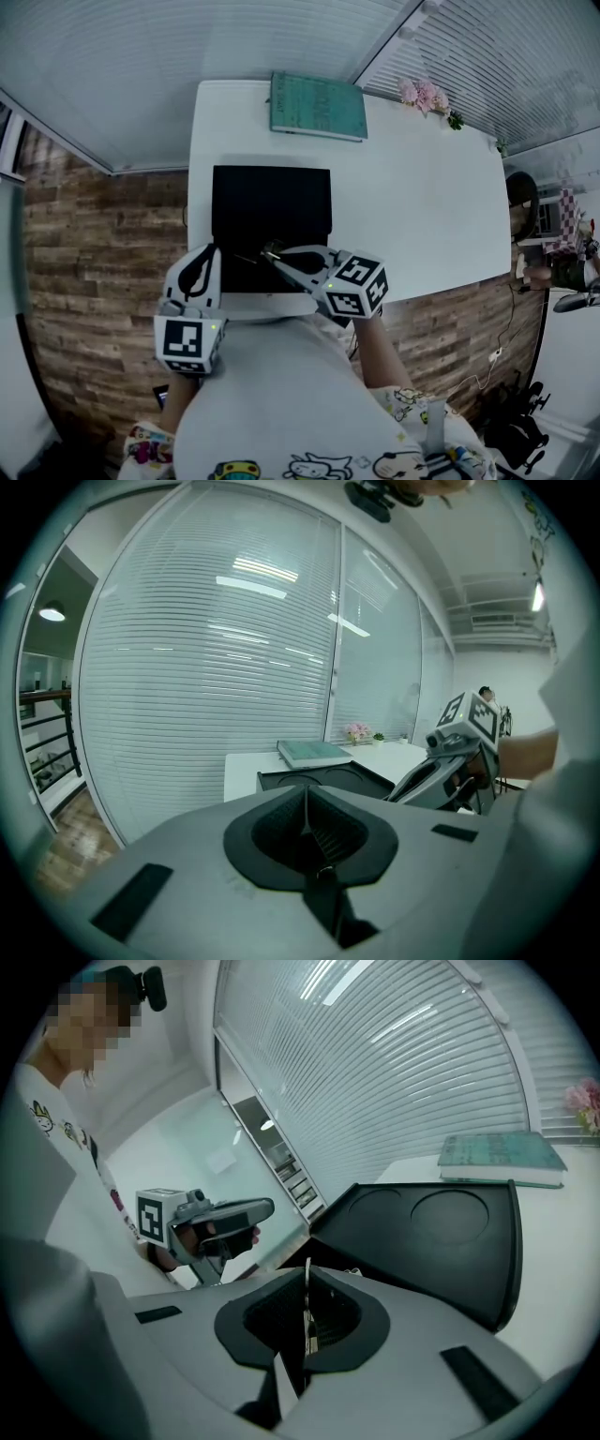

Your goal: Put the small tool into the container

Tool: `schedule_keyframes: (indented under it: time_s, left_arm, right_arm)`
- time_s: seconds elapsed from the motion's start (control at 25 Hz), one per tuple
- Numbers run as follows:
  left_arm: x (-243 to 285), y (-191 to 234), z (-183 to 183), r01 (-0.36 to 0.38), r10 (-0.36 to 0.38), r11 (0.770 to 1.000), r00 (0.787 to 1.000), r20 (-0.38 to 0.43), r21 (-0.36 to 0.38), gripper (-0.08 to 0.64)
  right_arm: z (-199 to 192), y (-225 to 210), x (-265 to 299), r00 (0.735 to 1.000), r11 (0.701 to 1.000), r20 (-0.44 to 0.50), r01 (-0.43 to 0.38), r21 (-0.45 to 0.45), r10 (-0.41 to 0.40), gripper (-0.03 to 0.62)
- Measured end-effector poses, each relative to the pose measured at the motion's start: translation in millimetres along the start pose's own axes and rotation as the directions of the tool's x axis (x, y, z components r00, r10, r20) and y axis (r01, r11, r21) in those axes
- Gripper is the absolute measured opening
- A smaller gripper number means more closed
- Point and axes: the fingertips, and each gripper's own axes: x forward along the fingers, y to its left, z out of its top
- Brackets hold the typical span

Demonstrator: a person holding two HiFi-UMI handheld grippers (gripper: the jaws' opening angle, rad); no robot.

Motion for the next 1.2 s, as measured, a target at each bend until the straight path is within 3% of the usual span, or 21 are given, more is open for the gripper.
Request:
schedule_keyframes:
  time_s: [0.8, 1.2]
  left_arm:
    - [6.0, 0.1, -8.5, -0.011, 0.011, 1.0, 0.999, -0.031, -0.008, 0.009]
    - [1.3, 2.1, -12.8, -0.018, 0.017, 1.0, 0.999, -0.029, -0.014, 0.009]
  right_arm:
    - [-16.4, -16.9, 23.8, 0.989, 0.994, -0.117, -0.077, 0.076, 0.086, 0.011]
    - [-28.3, -19.6, 30.0, 0.979, 0.998, -0.201, -0.035, 0.05, 0.044, 0.012]
